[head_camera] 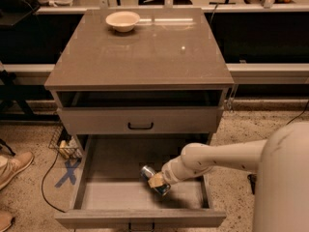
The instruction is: Place redbull can into middle drawer
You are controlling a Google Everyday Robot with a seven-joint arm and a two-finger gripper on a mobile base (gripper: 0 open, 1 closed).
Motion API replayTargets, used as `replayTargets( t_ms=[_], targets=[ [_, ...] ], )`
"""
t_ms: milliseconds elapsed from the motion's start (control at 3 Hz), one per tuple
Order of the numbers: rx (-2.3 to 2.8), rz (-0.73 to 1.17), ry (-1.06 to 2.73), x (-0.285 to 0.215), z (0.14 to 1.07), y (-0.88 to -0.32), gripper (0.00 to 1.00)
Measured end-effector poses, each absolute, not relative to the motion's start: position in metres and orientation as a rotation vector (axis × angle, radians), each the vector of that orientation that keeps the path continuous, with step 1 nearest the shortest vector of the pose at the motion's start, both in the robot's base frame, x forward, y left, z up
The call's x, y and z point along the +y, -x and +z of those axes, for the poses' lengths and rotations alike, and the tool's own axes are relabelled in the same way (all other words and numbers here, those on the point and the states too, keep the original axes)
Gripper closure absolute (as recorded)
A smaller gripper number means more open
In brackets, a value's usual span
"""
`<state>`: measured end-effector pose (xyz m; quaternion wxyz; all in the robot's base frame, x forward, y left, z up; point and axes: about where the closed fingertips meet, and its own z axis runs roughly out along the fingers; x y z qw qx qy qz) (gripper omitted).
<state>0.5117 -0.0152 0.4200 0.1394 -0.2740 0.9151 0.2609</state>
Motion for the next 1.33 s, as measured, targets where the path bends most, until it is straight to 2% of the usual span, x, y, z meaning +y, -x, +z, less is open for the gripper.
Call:
replayTargets(
  t_ms=[333,667,1000,1333],
  targets=[
    [2.642,0.772,0.762,-0.004,0.394,-0.523,0.11],
    [2.637,0.791,0.723,-0.002,0.385,-0.526,0.0],
    [2.633,0.811,0.65,-0.017,0.398,-0.512,0.0],
    [2.596,0.835,0.545,-0.058,0.445,-0.48,0.0]
  ],
)
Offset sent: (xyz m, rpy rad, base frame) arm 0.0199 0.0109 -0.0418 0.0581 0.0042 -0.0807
